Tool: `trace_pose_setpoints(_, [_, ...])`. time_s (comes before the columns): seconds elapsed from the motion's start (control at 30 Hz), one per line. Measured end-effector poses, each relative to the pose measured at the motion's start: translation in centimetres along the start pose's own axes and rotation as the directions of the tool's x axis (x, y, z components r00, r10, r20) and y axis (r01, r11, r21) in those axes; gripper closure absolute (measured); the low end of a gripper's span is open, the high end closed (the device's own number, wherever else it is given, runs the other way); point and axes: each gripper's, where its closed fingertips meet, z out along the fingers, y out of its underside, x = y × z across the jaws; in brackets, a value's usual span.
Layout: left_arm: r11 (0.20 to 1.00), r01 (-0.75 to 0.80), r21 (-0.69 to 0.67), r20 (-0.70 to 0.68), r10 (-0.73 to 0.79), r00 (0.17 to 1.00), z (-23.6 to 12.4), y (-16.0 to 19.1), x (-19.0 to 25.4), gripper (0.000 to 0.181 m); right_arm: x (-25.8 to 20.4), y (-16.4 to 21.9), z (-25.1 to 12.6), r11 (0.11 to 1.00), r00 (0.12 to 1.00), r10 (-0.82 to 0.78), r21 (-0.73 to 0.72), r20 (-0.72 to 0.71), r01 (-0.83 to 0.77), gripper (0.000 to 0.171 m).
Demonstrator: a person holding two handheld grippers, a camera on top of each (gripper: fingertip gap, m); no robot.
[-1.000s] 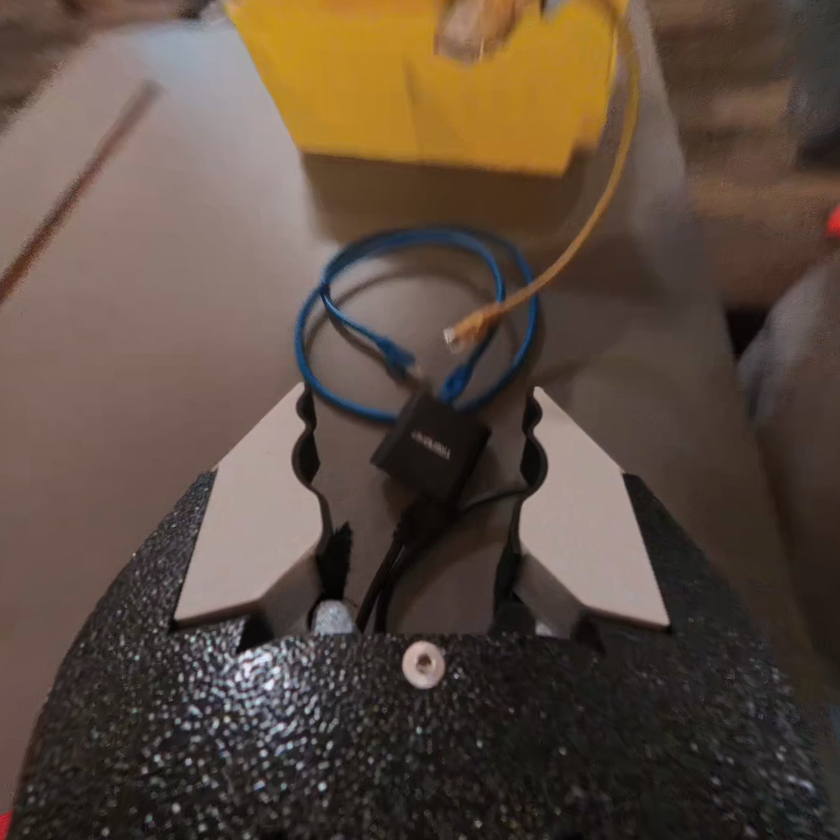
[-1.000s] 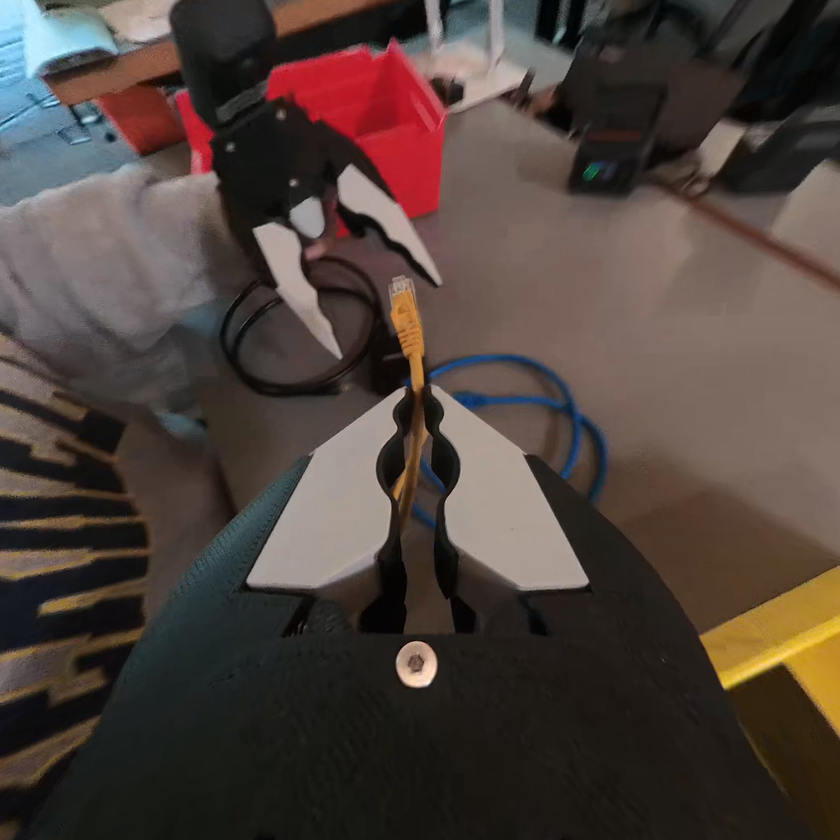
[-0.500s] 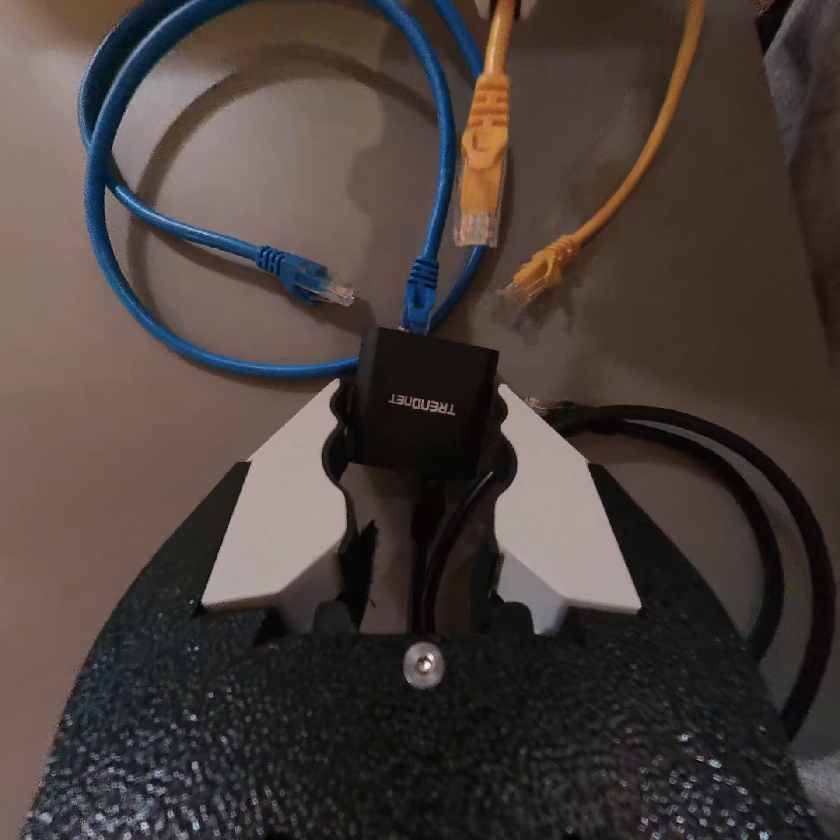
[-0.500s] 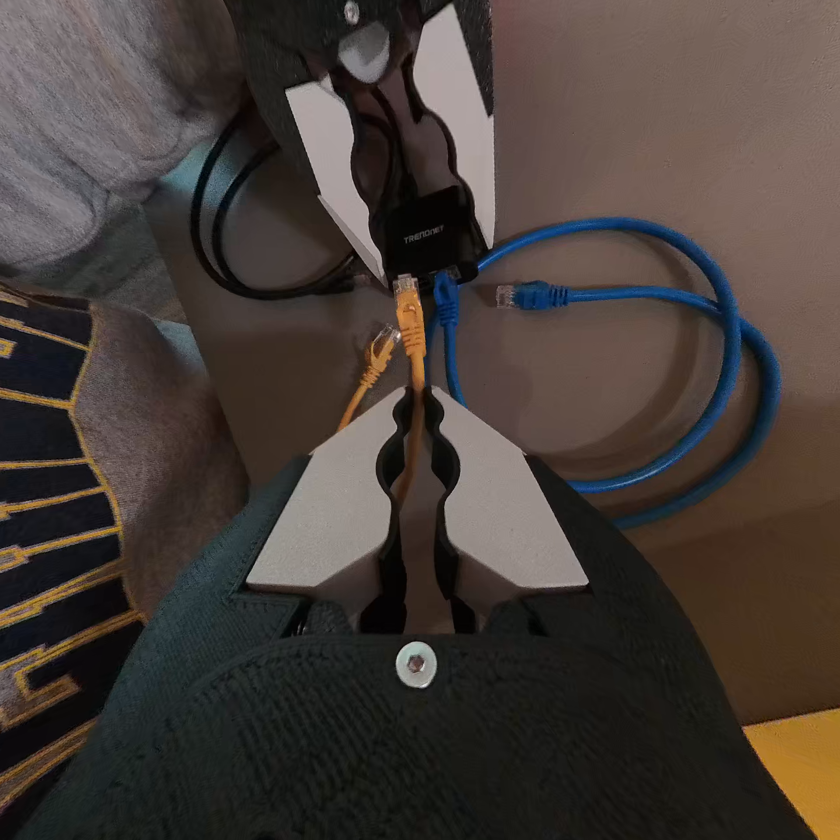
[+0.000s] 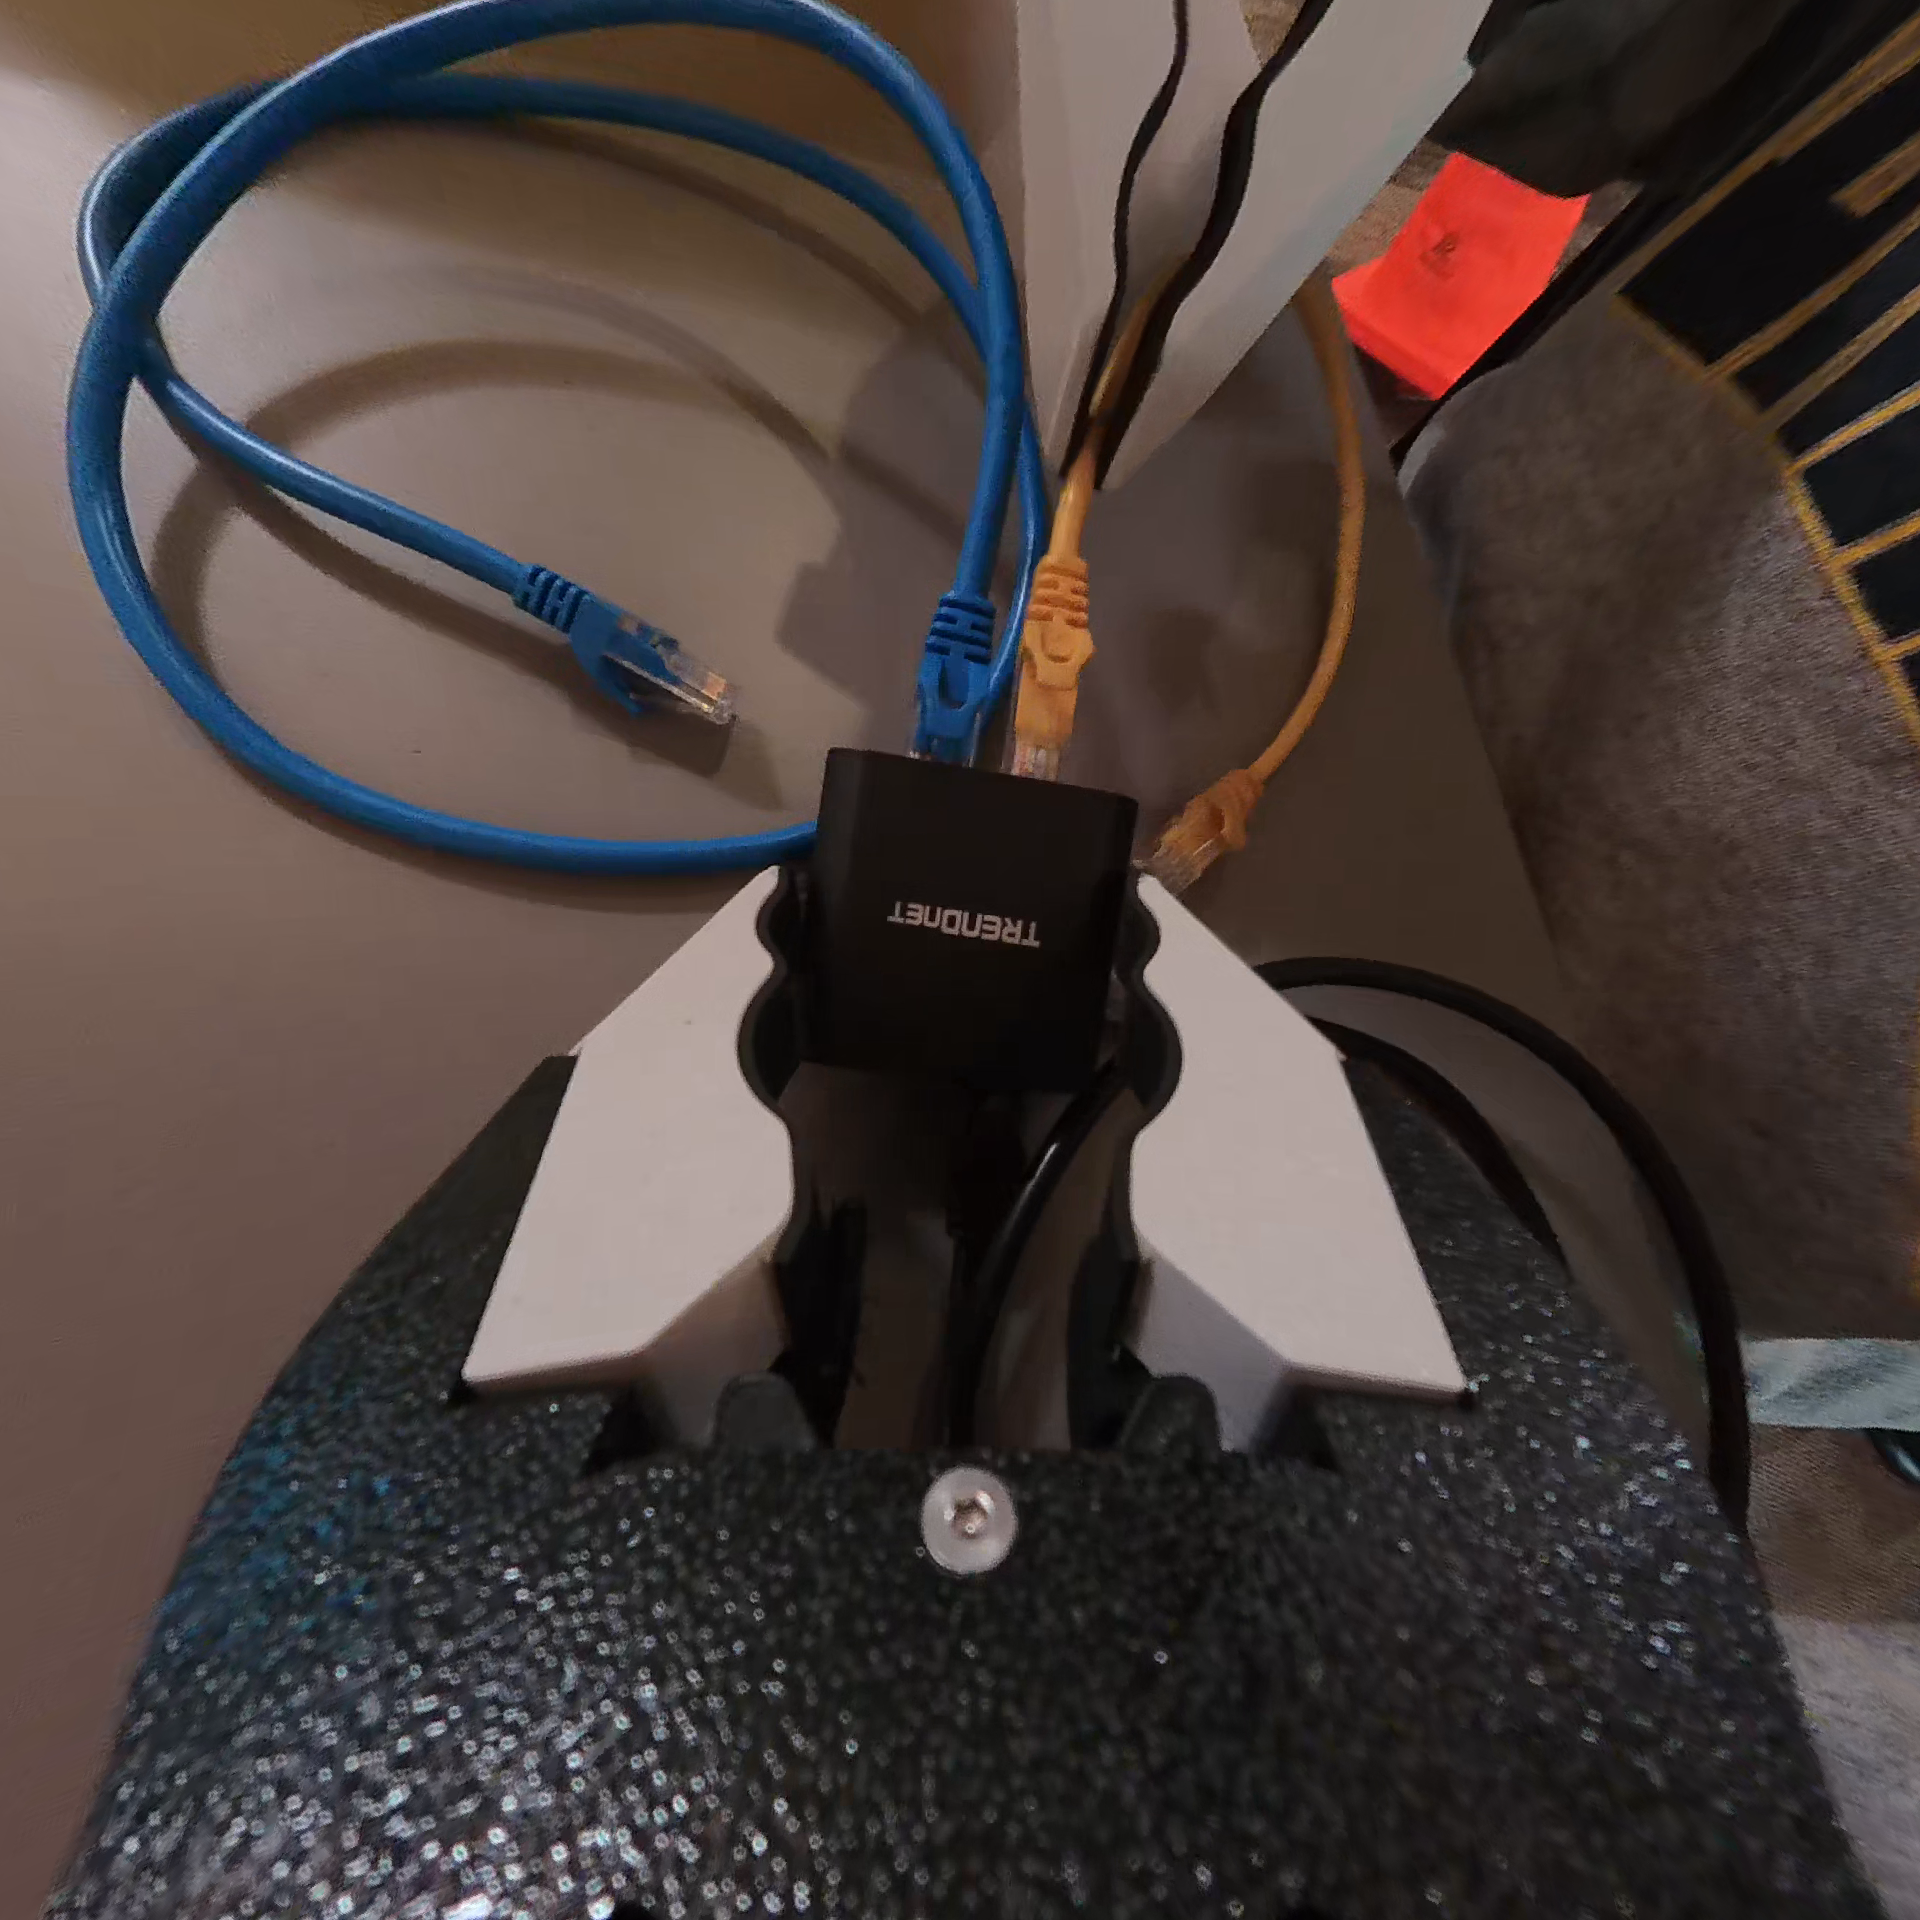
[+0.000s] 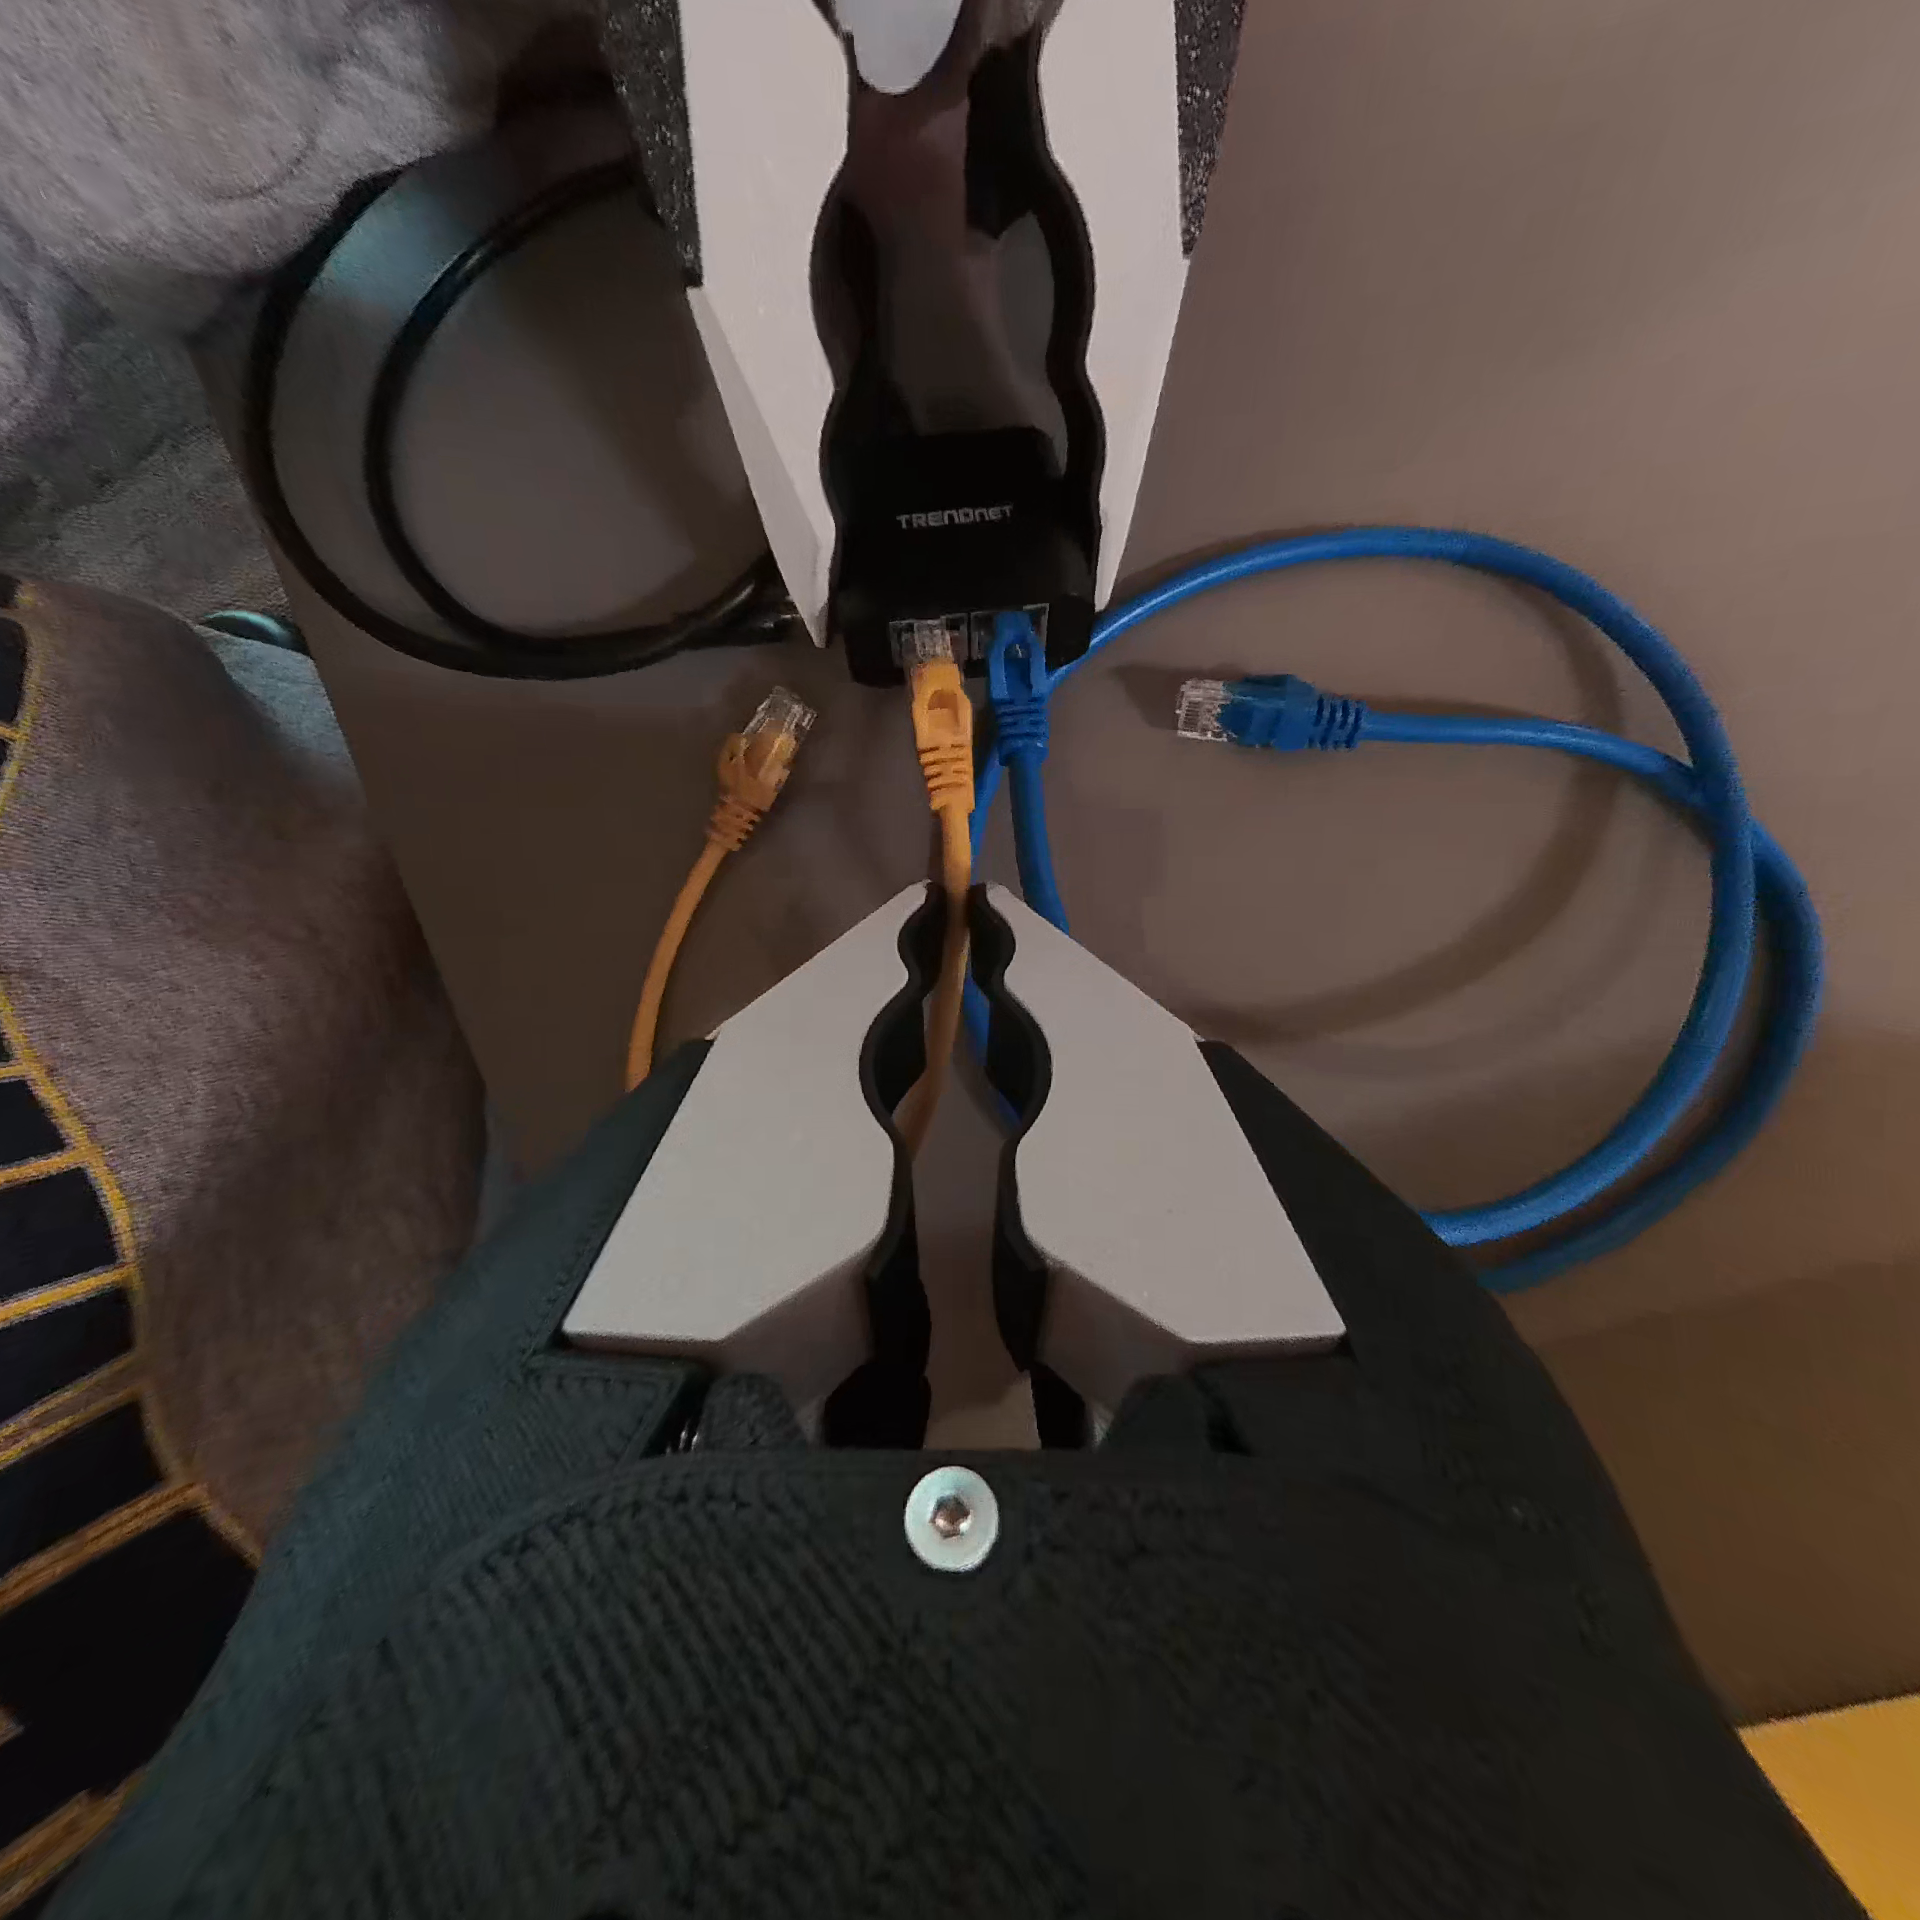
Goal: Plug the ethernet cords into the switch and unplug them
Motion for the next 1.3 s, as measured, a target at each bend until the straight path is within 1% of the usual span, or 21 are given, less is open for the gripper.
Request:
trace_pose_setpoints(0.03, [1.0,-0.006,-0.004,0.005,0.006,1.0,0.0,0.0,0.0,0.121,0.0,0.1,0.0,1.0,1.0,0.006,-0.004,0.007,-0.006,0.168])
trace_pose_setpoints(0.13, [1.0,-0.019,-0.012,0.014,0.019,1.0,0.0,0.1,0.0,0.121,0.0,0.1,0.0,1.0,1.0,0.0,-0.01,0.012,0.0,0.168])
trace_pose_setpoints(0.4, [1.0,-0.013,-0.02,0.007,0.014,1.0,0.0,0.0,-0.1,0.121,0.2,0.0,0.5,0.989,0.991,-0.118,-0.099,-0.066,0.111,0.168])
trace_pose_setpoints(0.6, [1.0,-0.005,0.002,0.002,0.005,1.0,-0.1,0.0,-0.1,0.121,0.2,-1.0,0.3,0.997,0.997,-0.073,-0.015,-0.03,0.073,0.169])
trace_pose_setpoints(0.87, [0.999,-0.008,0.032,0.015,0.008,1.0,-0.1,0.0,-0.2,0.122,0.3,-1.4,0.6,0.995,0.994,-0.103,-0.006,-0.024,0.103,0.169])
trace_pose_setpoints(1.1, [0.999,-0.01,0.042,0.021,0.009,1.0,-0.2,0.1,-0.5,0.122,0.1,-1.5,1.2,0.995,0.995,-0.095,0.012,-0.035,0.095,0.169])
trace_pose_setpoints(1.27, [0.995,0.035,0.098,-0.003,-0.035,0.999,-0.3,-0.2,-0.4,0.122,0.3,-1.2,1.0,0.997,0.999,-0.03,0.074,-0.015,0.031,0.168])
trace_pose_setpoints(1.3, [0.993,0.055,0.107,-0.011,-0.054,0.998,-0.3,-0.3,-0.4,0.122,0.1,-1.3,0.7,0.996,1.0,-0.01,0.088,0.002,0.009,0.165])
